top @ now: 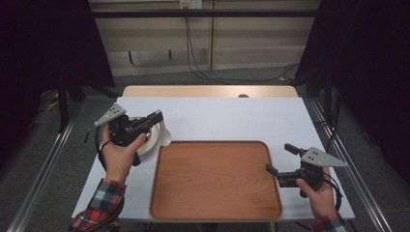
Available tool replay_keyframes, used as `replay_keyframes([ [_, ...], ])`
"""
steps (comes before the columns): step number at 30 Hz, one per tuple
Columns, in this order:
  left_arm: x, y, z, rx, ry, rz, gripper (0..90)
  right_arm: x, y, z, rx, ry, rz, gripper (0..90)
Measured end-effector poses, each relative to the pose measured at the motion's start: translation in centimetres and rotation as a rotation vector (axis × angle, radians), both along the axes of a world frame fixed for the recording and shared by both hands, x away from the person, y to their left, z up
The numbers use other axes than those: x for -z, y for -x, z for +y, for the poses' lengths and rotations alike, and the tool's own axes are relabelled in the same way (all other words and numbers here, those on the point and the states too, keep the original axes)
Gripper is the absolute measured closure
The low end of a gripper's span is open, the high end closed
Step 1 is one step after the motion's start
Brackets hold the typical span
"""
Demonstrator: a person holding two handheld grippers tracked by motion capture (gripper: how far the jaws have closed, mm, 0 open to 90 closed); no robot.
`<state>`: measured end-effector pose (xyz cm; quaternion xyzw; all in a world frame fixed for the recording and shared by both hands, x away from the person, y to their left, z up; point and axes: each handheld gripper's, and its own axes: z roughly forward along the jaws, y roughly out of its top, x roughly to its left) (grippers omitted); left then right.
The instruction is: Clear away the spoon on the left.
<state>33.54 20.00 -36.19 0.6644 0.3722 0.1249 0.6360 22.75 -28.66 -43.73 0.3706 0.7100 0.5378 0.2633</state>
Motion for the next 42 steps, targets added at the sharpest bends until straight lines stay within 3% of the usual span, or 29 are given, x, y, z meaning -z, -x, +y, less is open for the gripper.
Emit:
replay_keyframes([
  [14,0.6,1.2,-1.2,0.082,-0.001,0.021,85.4,0.1,0.0,0.1,-0.008,0.006,0.003,1.1],
  [32,2.2,2.4,-2.3,0.145,-0.013,0.047,85.4,0.1,-0.1,0.2,-0.015,0.008,0.006,1.1],
  [42,2.9,2.8,-2.6,0.157,-0.007,0.068,85.4,0.1,-0.1,0.2,-0.012,0.008,0.005,1.0],
])
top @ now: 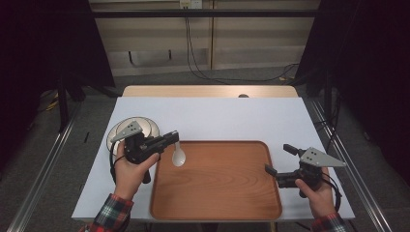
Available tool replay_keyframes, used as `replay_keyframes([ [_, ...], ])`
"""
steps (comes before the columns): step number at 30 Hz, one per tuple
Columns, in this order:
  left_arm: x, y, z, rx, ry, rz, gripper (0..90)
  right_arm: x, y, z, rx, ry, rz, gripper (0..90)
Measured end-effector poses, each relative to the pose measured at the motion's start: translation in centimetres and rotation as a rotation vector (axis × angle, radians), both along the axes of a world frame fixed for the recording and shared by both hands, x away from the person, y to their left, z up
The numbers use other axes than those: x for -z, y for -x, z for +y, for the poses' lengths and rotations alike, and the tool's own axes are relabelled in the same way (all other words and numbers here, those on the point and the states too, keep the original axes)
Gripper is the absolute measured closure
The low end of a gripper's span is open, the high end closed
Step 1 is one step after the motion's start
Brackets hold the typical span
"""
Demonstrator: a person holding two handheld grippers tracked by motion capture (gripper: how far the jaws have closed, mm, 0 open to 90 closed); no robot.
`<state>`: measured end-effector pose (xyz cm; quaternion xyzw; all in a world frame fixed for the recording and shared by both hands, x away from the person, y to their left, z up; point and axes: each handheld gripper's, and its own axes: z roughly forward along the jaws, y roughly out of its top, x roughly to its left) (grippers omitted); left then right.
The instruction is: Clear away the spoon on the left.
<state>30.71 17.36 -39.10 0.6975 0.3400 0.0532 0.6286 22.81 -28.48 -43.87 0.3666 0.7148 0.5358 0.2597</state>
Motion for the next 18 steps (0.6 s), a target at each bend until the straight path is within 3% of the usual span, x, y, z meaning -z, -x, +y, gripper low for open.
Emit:
replay_keyframes([
  [18,1.0,1.1,-0.7,0.038,-0.016,0.015,85.4,0.0,0.0,0.0,0.002,0.003,-0.002,1.0],
])
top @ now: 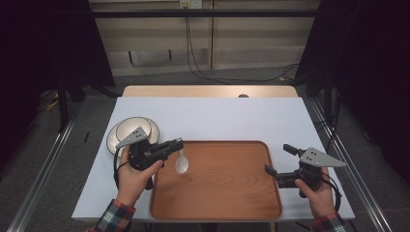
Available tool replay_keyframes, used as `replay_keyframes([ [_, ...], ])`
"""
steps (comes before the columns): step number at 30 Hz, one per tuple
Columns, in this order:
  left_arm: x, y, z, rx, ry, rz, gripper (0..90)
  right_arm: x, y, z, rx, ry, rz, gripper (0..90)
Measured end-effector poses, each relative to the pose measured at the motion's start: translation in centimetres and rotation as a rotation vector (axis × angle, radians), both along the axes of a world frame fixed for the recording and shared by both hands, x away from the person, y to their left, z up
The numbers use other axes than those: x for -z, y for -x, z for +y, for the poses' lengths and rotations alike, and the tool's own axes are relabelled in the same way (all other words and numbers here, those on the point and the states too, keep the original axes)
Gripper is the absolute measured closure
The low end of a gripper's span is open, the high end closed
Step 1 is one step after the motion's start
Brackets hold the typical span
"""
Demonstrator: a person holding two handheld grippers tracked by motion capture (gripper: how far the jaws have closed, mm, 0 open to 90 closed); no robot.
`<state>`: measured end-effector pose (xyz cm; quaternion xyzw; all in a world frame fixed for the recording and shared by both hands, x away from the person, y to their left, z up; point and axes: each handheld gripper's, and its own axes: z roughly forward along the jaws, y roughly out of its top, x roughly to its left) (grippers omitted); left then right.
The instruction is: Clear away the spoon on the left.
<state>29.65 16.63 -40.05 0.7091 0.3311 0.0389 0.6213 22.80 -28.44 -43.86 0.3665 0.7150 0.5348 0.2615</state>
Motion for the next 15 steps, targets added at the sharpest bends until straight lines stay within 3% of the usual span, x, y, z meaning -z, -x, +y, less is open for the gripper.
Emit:
replay_keyframes([
  [15,1.03,0.64,-0.17,0.020,-0.020,0.018,85.3,0.03,-0.01,0.05,-0.005,0.002,0.006,1.1],
])
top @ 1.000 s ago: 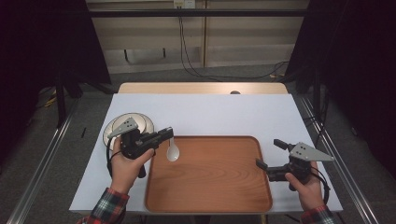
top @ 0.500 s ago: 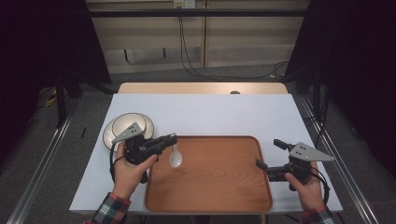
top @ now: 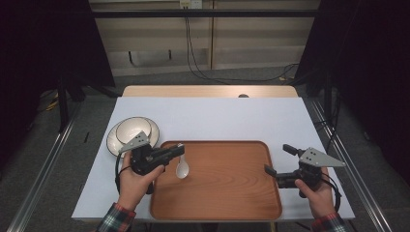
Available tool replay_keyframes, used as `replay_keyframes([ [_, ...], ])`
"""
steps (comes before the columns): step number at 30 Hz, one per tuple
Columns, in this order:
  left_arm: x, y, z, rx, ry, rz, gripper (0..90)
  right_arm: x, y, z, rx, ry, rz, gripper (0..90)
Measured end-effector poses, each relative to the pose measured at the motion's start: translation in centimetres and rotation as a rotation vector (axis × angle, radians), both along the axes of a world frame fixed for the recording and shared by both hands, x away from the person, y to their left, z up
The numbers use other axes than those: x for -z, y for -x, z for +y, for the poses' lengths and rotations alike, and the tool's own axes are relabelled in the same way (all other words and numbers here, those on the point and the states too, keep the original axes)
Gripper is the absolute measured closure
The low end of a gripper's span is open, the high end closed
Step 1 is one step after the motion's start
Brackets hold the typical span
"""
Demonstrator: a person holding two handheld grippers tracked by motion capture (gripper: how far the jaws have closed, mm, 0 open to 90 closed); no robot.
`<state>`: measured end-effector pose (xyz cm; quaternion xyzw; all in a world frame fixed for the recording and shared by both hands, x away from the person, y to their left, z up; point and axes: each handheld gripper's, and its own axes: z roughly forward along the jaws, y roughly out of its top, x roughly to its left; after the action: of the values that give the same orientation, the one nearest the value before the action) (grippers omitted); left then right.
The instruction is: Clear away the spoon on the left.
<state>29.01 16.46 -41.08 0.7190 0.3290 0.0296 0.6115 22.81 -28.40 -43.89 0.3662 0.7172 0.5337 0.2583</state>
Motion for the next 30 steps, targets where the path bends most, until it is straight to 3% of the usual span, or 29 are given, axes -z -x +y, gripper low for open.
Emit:
replay_keyframes([
  [30,0.9,1.6,-1.0,0.067,0.004,0.025,85.2,0.0,0.0,0.0,-0.005,0.005,0.000,1.1],
])
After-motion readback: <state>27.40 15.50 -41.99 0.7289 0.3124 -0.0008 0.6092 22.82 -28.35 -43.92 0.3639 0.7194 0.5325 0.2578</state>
